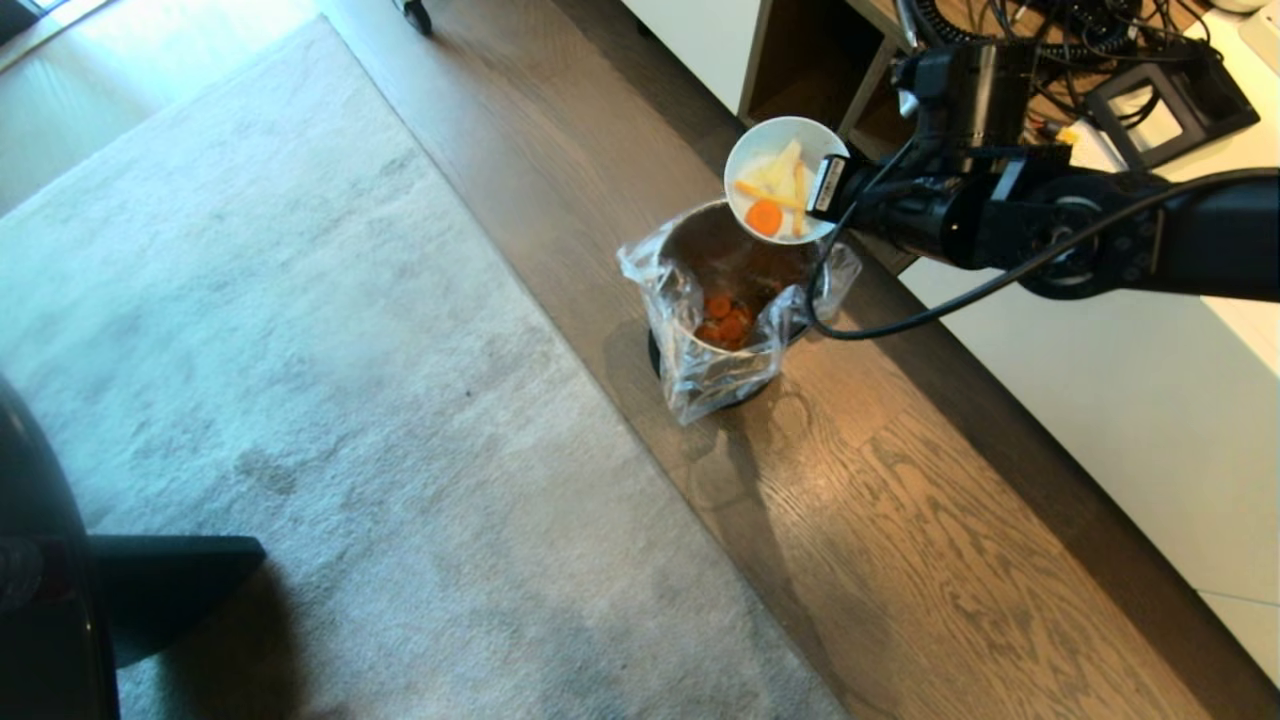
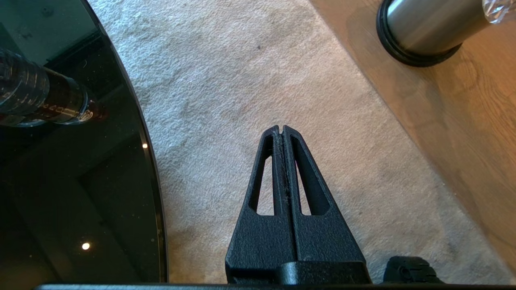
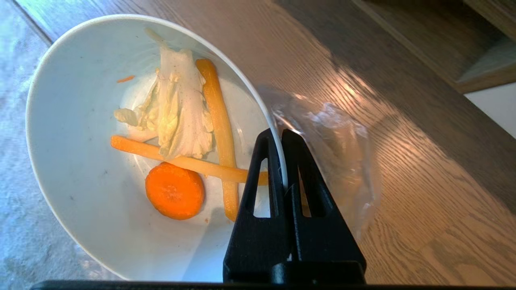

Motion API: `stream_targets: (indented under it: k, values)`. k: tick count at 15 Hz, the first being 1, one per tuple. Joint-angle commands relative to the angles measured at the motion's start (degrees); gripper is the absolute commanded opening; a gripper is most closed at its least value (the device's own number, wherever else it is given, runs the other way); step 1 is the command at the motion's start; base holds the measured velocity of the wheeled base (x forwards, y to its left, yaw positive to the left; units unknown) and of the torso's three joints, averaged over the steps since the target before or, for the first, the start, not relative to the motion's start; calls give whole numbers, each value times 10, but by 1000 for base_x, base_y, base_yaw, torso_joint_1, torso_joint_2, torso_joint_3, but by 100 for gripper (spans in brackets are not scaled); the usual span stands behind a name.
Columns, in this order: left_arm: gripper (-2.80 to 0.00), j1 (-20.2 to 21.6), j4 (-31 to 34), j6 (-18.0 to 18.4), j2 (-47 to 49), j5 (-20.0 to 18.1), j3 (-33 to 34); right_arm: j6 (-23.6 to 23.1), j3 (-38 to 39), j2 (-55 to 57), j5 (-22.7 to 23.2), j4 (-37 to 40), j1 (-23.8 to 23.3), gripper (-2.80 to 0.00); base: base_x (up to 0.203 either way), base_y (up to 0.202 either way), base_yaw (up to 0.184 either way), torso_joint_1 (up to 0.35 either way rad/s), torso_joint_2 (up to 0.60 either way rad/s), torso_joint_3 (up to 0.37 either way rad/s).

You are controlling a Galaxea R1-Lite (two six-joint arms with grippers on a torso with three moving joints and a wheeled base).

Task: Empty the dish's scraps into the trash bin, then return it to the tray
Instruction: Pour the leftover food from the bowl into the trash can

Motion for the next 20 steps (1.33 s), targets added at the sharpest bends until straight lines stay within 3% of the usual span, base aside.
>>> stream_targets:
  k: [1, 4, 8, 13, 17, 20]
  values:
    - [-280, 0, 0, 0, 0, 0, 0, 0, 0, 10, -2, -56, 9, -280, 0, 0, 0, 0, 0, 0]
    - [-280, 0, 0, 0, 0, 0, 0, -10, 30, 18, -3, -162, 18, -280, 0, 0, 0, 0, 0, 0]
    - [-280, 0, 0, 0, 0, 0, 0, -58, 101, 22, 0, -321, 24, -280, 0, 0, 0, 0, 0, 0]
    - [-280, 0, 0, 0, 0, 0, 0, -114, 197, 22, 8, -454, 46, -280, 0, 0, 0, 0, 0, 0]
    - [-280, 0, 0, -1, 0, 0, 0, -191, 288, 24, 84, -573, 53, -280, 0, 0, 0, 0, 0, 0]
    - [-280, 0, 0, -1, 0, 0, 0, -273, 350, 39, 140, -659, 43, -280, 0, 0, 0, 0, 0, 0]
